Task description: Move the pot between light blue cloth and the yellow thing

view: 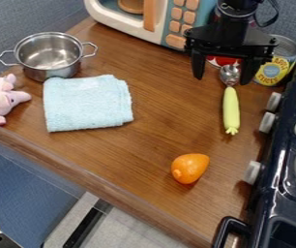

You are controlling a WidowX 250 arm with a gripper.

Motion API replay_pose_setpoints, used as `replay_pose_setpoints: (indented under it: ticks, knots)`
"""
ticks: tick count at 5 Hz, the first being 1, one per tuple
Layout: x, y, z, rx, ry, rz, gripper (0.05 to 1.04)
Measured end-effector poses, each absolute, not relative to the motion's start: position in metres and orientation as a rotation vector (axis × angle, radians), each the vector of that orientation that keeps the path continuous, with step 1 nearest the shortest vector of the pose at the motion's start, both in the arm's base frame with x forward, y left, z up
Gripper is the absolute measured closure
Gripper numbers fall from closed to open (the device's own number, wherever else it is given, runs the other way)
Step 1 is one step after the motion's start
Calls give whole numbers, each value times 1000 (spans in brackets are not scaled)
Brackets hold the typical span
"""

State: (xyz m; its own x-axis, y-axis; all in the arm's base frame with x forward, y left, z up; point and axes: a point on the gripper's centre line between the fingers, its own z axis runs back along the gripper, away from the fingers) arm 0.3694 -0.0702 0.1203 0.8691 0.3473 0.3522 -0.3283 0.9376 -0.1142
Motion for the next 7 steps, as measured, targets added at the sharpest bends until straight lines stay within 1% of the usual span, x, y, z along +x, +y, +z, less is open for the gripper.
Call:
replay_pose_setpoints:
  ticks: [1,2,3,4,5,6,7]
  knots:
    - [368,-69,110,-37,-351,351,83]
    - [360,-31,106,45,-349,376,83]
    - [357,13,119,95,-379,405,83]
    - [350,58,123,128,-372,408,83]
    - [347,86,124,143,-374,396,83]
    - [336,106,106,195,-315,369,83]
    - [320,124,96,229,-277,407,83]
